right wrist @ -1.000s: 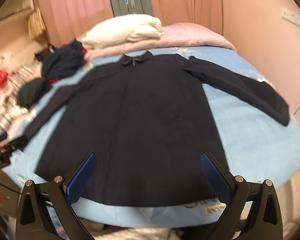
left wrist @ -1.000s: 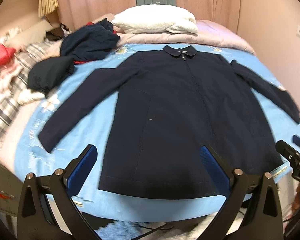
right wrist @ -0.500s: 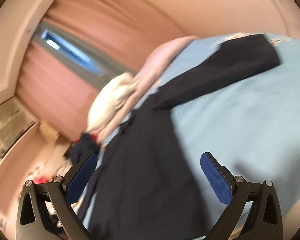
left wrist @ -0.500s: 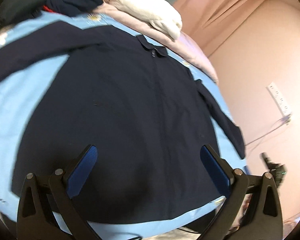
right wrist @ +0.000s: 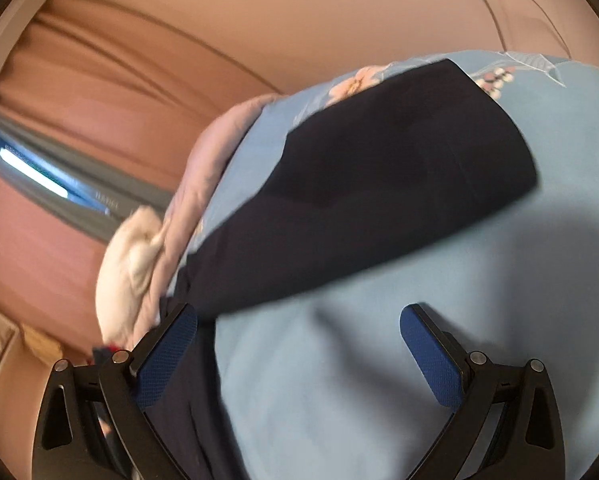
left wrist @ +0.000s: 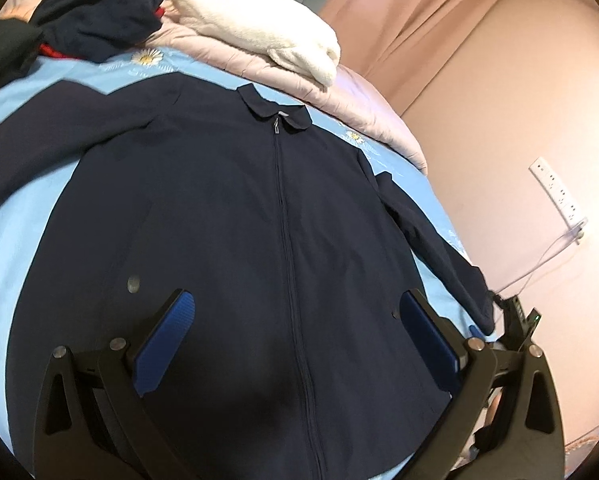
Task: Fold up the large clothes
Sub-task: 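Grasp the sleeve cuff with the right tool and fold it across the jacket body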
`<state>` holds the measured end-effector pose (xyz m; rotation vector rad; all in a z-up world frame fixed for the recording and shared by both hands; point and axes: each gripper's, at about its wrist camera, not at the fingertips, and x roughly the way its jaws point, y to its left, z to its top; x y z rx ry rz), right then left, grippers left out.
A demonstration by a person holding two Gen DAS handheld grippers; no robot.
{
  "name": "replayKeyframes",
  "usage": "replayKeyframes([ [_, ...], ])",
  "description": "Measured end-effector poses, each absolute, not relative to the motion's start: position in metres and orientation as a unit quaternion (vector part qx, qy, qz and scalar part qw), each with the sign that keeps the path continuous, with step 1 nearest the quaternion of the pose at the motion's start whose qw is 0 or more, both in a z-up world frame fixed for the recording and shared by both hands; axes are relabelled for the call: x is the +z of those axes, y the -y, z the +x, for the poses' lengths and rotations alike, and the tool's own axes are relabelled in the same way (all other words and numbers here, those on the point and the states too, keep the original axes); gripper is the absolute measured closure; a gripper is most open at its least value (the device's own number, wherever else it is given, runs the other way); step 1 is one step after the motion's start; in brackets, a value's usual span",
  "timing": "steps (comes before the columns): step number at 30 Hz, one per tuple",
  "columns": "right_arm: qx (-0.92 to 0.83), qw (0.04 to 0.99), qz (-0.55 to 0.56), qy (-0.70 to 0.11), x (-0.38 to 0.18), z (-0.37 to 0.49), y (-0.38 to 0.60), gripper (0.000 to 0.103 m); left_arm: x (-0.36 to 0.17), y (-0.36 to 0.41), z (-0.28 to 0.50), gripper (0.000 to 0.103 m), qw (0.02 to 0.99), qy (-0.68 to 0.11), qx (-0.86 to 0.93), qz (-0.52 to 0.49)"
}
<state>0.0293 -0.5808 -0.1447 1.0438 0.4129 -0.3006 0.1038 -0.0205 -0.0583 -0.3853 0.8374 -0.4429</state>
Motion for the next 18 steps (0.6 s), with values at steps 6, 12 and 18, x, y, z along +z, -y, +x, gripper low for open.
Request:
replayKeyframes([
  [6, -0.205, 0.809, 0.518, -0.187, -0.153, 0.051, 0.605, 0.06, -0.059, 0.038, 0.135, 0.0, 0.877, -0.41, -0.196, -0.156],
  [12, -0.22, 0.839, 0.462, -0.186, -0.121, 0.055, 0.606, 0.093, -0.058, 0.039, 0.162, 0.0, 0.874, -0.416, -0.189, -0.165],
  [18, -0.202, 0.913, 0.312, -0.17, -0.001, 0.074, 0.561, 0.093, -0.047, 0.022, 0.175, 0.0, 0.881, -0.405, -0.181, -0.166],
])
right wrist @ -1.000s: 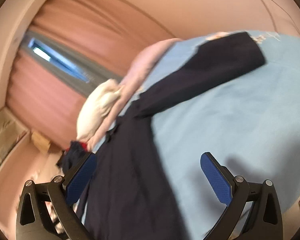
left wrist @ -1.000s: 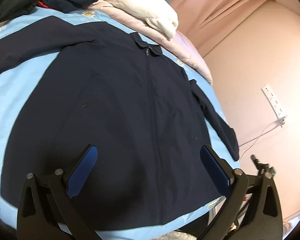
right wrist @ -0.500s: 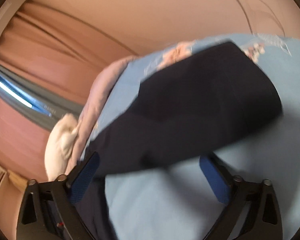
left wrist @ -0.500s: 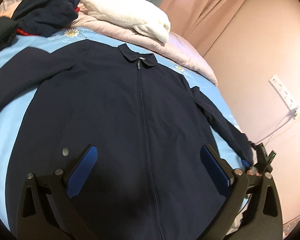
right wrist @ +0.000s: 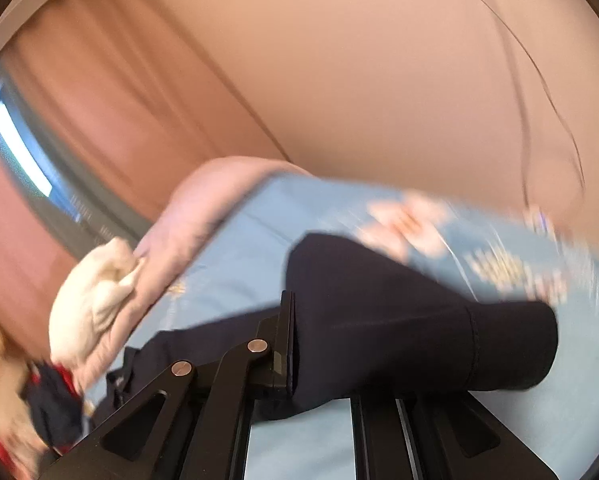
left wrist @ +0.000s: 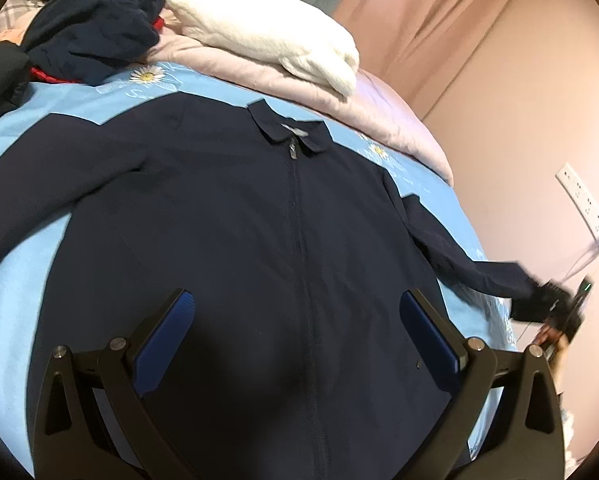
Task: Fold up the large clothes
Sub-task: 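Grasp the sleeve cuff with the right tool and fold it across the jacket body, then open the right tool to release the folded sleeve on the jacket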
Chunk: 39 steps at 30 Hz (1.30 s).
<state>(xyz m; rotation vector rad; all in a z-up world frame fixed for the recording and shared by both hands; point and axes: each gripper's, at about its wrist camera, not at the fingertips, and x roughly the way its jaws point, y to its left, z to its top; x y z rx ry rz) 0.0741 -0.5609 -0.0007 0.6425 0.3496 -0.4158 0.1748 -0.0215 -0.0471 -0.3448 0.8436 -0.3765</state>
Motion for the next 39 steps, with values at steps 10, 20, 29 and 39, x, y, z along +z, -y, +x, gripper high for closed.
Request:
replayKeyframes([
  [10, -0.04, 0.968, -0.018, -0.245, 0.094, 0.218, 0.292, 0.094, -0.041, -0.041, 0.161, 0.0, 0.884, -0.383, -0.168, -0.207],
  [20, 0.063, 0.848, -0.322, -0.417, -0.083, 0.283, 0.083, 0.092, -0.064, -0.101, 0.157, 0.0, 0.881, -0.401, -0.115, -0.224],
  [29, 0.176, 0.891, -0.121, -0.401, -0.043, 0.241, 0.168, 0.045, -0.074, -0.094, 0.182, 0.0, 0.868, -0.429, -0.121, -0.22],
  [39, 0.13, 0.916, 0.098, -0.367, -0.029, 0.212, 0.316, 0.045, -0.034, -0.018, 0.241, 0.0, 0.843, -0.422, -0.233, -0.238],
])
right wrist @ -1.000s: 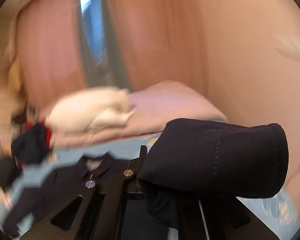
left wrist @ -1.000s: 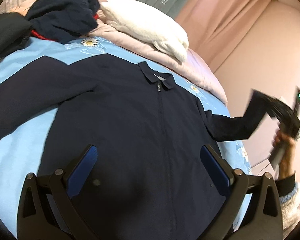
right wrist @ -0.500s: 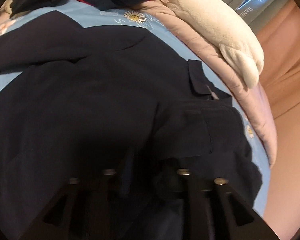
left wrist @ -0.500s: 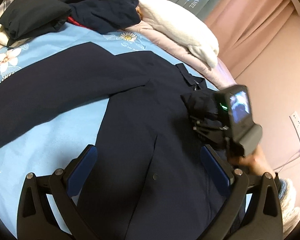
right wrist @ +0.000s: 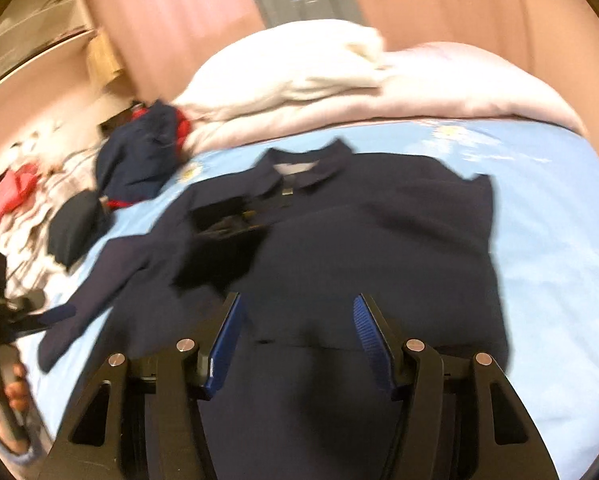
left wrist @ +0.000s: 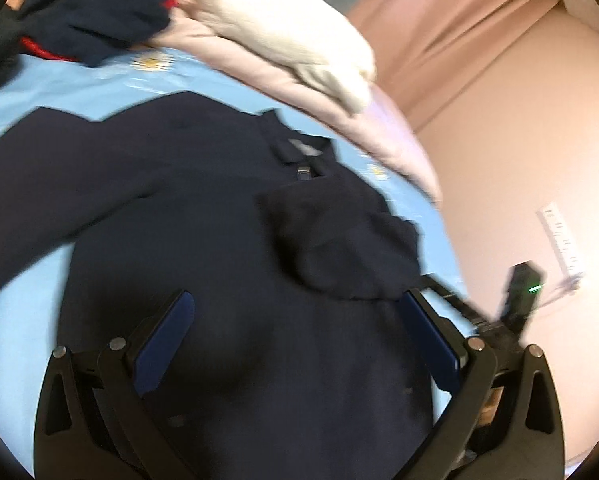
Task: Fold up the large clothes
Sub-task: 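Open the right tool to release the folded sleeve on the jacket, then grasp the jacket side edge with the right tool and fold it inward over the sleeve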
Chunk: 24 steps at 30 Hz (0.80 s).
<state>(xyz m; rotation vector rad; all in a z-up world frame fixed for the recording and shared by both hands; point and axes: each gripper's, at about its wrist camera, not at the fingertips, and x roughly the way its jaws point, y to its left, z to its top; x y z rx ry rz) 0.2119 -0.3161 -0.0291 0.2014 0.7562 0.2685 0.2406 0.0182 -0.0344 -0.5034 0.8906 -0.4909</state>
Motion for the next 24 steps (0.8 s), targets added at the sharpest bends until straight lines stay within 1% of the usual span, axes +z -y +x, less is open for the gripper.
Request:
replayKeyframes([
  [1, 0.141, 0.912, 0.103, -0.371, -0.034, 0.219, 0.307, 0.048, -0.032, -0.014, 0.242, 0.0, 0.843, -0.417, -0.235, -0.247],
  [3, 0.166, 0.903, 0.102, -0.383, -0.048, 0.238, 0.277, 0.062, -0.028, -0.01, 0.24, 0.0, 0.844, -0.405, -0.238, -0.26],
  [4, 0.169, 0.901, 0.095, -0.388, -0.056, 0.252, 0.266, 0.066, -0.028, -0.009, 0.238, 0.0, 0.844, -0.402, -0.24, -0.263],
  [6, 0.159, 0.897, 0.066, -0.407, -0.069, 0.282, 0.226, 0.077, -0.029, -0.011, 0.234, 0.0, 0.844, -0.406, -0.237, -0.258],
  [8, 0.138, 0.899, 0.052, -0.413, -0.077, 0.302, 0.198, 0.078, -0.03, -0.018, 0.23, 0.0, 0.85, -0.413, -0.223, -0.239],
  [9, 0.145, 0.899, 0.047, -0.41, -0.078, 0.307, 0.185, 0.078, -0.03, -0.021, 0.229, 0.0, 0.854, -0.414, -0.216, -0.231],
  [12, 0.24, 0.885, 0.018, -0.399, -0.078, 0.307, 0.13, 0.078, -0.028, -0.037, 0.226, 0.0, 0.862, -0.414, -0.198, -0.214],
  [15, 0.287, 0.867, -0.029, -0.405, -0.084, 0.294, 0.103, 0.078, -0.025, -0.049, 0.226, 0.0, 0.865, -0.405, -0.194, -0.224],
  [18, 0.278, 0.866, -0.026, -0.415, -0.084, 0.288, 0.119, 0.077, -0.027, -0.048, 0.231, 0.0, 0.866, -0.398, -0.201, -0.226],
  [21, 0.254, 0.88, 0.037, -0.4, -0.067, 0.285, 0.177, 0.075, -0.038, -0.033, 0.246, 0.0, 0.861, -0.41, -0.209, -0.218],
  [22, 0.238, 0.889, 0.068, -0.387, -0.057, 0.284, 0.204, 0.073, -0.043, -0.026, 0.252, 0.0, 0.858, -0.417, -0.211, -0.212],
  [23, 0.211, 0.899, 0.095, -0.371, -0.047, 0.283, 0.231, 0.061, -0.048, -0.019, 0.259, 0.0, 0.856, -0.424, -0.213, -0.206],
  [24, 0.175, 0.912, 0.119, -0.351, -0.038, 0.283, 0.261, 0.047, -0.053, -0.011, 0.267, 0.0, 0.854, -0.43, -0.215, -0.2],
])
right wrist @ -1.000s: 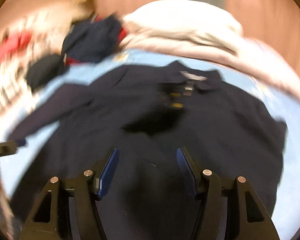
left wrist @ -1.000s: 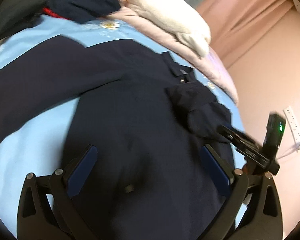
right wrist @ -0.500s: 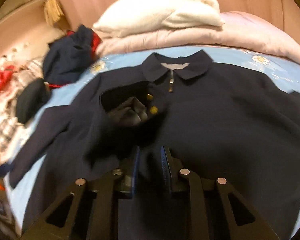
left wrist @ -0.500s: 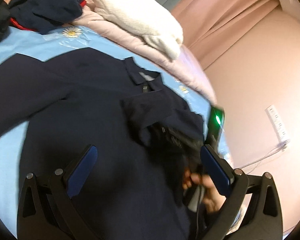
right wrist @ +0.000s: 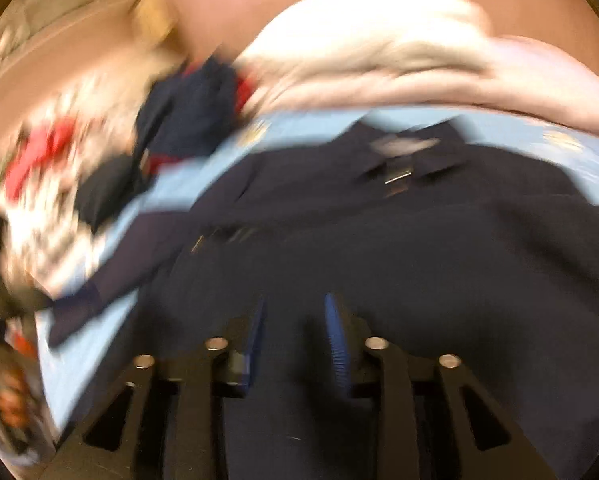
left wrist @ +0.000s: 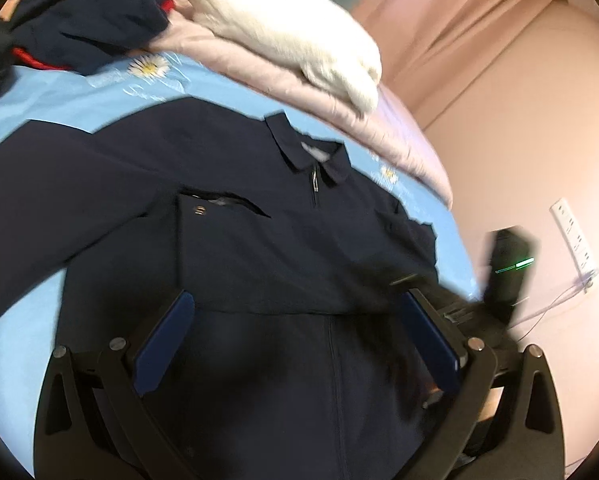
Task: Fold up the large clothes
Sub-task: 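Grasp the jacket side edge with the right tool and fold it inward over the sleeve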
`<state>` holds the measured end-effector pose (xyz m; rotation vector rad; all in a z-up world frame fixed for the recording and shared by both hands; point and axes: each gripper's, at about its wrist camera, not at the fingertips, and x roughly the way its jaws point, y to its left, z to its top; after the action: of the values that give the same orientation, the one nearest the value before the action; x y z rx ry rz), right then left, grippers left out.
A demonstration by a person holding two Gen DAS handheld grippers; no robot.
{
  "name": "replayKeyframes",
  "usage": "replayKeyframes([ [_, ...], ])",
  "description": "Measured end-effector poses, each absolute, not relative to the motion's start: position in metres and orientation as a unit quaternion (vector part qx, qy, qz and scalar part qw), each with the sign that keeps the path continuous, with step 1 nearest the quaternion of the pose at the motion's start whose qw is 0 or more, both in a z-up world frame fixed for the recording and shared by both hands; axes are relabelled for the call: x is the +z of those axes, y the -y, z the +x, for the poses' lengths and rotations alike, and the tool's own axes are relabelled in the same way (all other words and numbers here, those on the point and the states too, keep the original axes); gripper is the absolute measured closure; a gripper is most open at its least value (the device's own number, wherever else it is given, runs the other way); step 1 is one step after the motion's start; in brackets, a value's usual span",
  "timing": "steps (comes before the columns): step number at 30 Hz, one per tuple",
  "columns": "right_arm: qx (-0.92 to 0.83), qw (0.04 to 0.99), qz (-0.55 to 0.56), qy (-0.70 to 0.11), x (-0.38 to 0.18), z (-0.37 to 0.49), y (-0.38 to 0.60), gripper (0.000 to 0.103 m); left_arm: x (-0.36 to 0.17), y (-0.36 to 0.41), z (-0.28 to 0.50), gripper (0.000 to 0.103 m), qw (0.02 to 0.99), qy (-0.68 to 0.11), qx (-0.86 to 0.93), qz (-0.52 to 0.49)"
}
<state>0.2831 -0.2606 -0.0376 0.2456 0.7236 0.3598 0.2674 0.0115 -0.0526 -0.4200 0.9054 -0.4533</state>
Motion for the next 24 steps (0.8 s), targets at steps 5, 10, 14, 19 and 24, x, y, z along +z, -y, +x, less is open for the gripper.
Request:
replayKeyframes([
  [5, 0.026, 0.922, 0.229, -0.31, -0.025, 0.296, 0.377, 0.034, -0.071, 0.018, 0.307, 0.0, 0.84, -0.448, -0.24, -0.191],
  [10, 0.002, 0.888, 0.299, -0.349, -0.051, 0.337, 0.424, 0.034, -0.086, 0.029, 0.328, 0.0, 0.835, -0.465, -0.232, -0.184],
  [14, 0.017, 0.853, 0.331, -0.404, -0.078, 0.364, 0.423, 0.065, -0.095, 0.037, 0.334, 0.001, 0.837, -0.474, -0.224, -0.156],
  [19, -0.013, 0.879, 0.254, -0.404, -0.07, 0.361, 0.439, 0.101, -0.108, 0.055, 0.343, 0.002, 0.849, -0.481, -0.202, -0.085],
  [24, -0.037, 0.873, 0.269, -0.406, -0.097, 0.366, 0.465, 0.1, -0.137, 0.074, 0.366, 0.001, 0.844, -0.507, -0.171, -0.041],
])
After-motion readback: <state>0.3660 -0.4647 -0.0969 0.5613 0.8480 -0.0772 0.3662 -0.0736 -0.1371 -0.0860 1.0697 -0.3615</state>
